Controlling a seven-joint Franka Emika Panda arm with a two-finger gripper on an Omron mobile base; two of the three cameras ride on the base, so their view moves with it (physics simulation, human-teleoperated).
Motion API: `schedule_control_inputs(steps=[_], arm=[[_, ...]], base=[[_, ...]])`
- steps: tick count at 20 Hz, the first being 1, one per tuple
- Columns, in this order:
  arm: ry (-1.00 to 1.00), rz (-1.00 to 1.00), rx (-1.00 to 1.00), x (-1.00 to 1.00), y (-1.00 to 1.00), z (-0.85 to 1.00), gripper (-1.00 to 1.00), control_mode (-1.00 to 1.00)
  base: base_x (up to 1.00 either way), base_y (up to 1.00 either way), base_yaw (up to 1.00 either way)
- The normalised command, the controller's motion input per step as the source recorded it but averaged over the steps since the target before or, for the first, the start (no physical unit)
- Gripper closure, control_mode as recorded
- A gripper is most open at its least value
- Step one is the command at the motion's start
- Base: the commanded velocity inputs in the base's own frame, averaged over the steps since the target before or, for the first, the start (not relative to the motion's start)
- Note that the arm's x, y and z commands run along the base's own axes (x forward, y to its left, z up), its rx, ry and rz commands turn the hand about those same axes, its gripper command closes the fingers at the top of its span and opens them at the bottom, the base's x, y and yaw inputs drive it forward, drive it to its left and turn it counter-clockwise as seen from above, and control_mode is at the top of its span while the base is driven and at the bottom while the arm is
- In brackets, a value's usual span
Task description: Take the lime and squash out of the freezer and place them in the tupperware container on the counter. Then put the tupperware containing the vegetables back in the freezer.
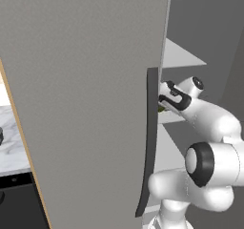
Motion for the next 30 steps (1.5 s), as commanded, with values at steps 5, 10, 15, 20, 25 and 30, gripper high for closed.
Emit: schedule_control_inputs(steps=[5,10,15,20,25,30], arm=[[-0.20,-0.09,-0.06,-0.99,-0.20,0.43,1.00,-1.00],[-0.16,-0.06,-0.14,-1.00,0.00,0.55,1.00,-1.00],[-0.13,-0.04,-0.21,-1.00,0.03,0.77,1.00,-1.00],[-0.08,-0.05,-0.23,-1.00,0.01,0.79,1.00,-1.00],[-0.01,-0.05,-0.21,-0.94,0.00,0.67,1.00,-1.00],[0.00,-0.01,-0.17,-0.81,0.21,0.20,1.00,-1.00]], base=[[0.00,0.00,0.00],[0.00,0.00,0.00],[0.00,0.00,0.00],[0.00,0.00,0.00],[0.00,0.00,0.00],[0.00,0.00,0.00]])
